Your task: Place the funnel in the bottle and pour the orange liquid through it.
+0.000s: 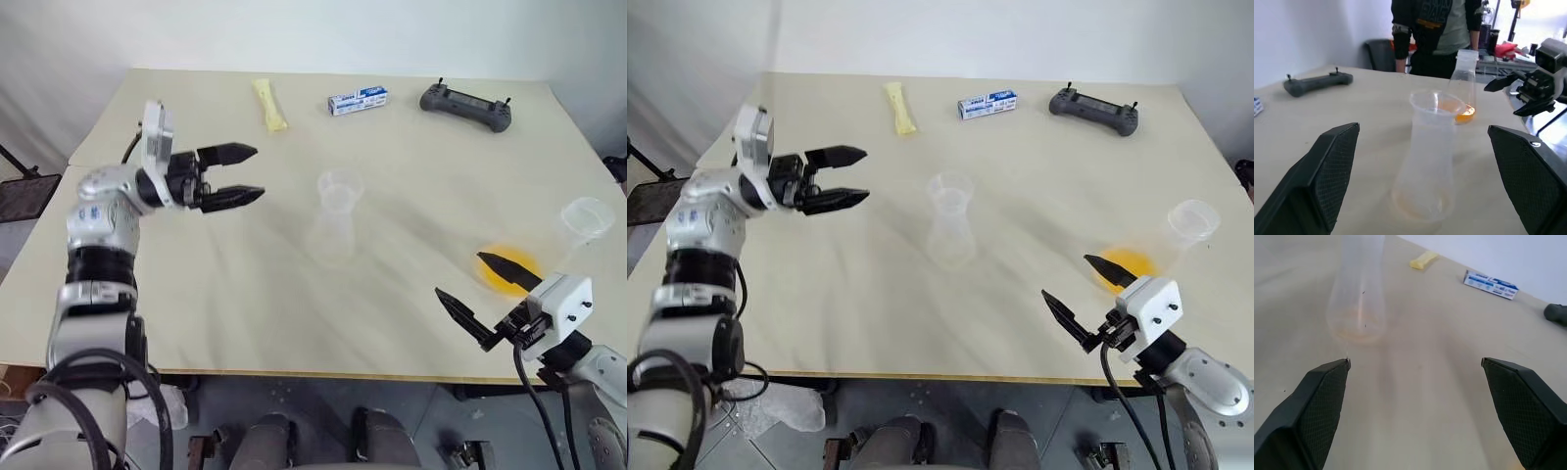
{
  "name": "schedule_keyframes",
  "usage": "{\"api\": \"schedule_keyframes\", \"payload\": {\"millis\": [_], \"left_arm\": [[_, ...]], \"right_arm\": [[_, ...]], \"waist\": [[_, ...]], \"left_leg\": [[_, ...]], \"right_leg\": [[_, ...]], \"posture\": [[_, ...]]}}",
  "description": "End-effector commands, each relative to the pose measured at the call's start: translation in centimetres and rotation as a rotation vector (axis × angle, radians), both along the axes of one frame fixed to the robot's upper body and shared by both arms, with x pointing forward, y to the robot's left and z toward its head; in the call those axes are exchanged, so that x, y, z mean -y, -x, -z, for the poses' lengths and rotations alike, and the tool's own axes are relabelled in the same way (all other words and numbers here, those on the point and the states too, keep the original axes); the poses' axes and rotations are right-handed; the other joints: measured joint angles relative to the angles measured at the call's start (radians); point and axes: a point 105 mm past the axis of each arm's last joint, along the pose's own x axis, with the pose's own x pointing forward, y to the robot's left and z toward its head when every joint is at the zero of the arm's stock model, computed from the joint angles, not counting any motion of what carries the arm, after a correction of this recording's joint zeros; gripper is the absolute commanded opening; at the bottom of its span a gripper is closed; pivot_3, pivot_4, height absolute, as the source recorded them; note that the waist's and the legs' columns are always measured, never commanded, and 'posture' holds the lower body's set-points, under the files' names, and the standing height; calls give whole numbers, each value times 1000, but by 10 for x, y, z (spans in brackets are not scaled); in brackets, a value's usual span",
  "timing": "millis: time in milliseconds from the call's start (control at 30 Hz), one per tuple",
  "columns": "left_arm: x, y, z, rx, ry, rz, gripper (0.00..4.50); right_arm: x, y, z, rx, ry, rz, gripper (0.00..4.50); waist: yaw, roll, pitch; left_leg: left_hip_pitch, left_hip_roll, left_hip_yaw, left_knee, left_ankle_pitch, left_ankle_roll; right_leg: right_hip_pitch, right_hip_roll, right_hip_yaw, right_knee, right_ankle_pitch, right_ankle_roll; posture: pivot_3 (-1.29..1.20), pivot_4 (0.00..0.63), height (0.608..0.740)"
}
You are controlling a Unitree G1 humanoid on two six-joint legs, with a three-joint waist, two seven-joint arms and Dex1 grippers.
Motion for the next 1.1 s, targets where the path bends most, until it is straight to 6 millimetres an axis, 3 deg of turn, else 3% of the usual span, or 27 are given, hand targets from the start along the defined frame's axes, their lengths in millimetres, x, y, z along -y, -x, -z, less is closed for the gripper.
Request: {"api": "schedule_keyframes", "payload": {"millis": [33, 167, 367, 567, 767, 1100], "left_arm": [[5, 20, 25, 24, 20, 54, 4463], [16, 29, 50, -8, -40, 73, 4463], [22, 25, 56, -8, -23, 51, 4463], [21, 23, 53, 7, -20, 56, 4463], [15, 25, 48, 22, -21, 52, 4463], [2, 32, 48, 30, -37, 4, 4463]], "right_arm": [[5, 9, -8, 15, -45, 121, 4500], [16, 22, -8, 15, -70, 262, 4500], [39, 48, -10, 34, -93, 501, 4500], [60, 59, -12, 67, -113, 638, 4500], [88, 44, -17, 106, -124, 693, 4500], [109, 9, -29, 133, -133, 653, 4500]], "waist": [[0, 1, -1], [4, 1, -1], [0, 3, -3], [-2, 3, -3], [-3, 2, -3], [-2, 3, -3]], "left_leg": [[1, 0, 0, 0, 0, 0], [1, -1, 0, 0, 0, 0], [2, -1, 1, 0, 0, 0], [6, 0, 5, -3, 0, 0], [9, 0, 6, -3, 0, 1], [10, 0, 6, -4, 0, 1]], "right_leg": [[0, 0, 0, 2, 0, 0], [0, 0, 1, 2, 0, 0], [1, 0, 2, 2, 0, 0], [1, 1, 5, 2, 0, 0], [3, 1, 6, 1, 0, 0], [3, 0, 6, 2, 0, -1]], "posture": [[0, 150, 740], [0, 150, 740], [0, 150, 740], [0, 150, 740], [0, 150, 740], [0, 150, 740]]}}
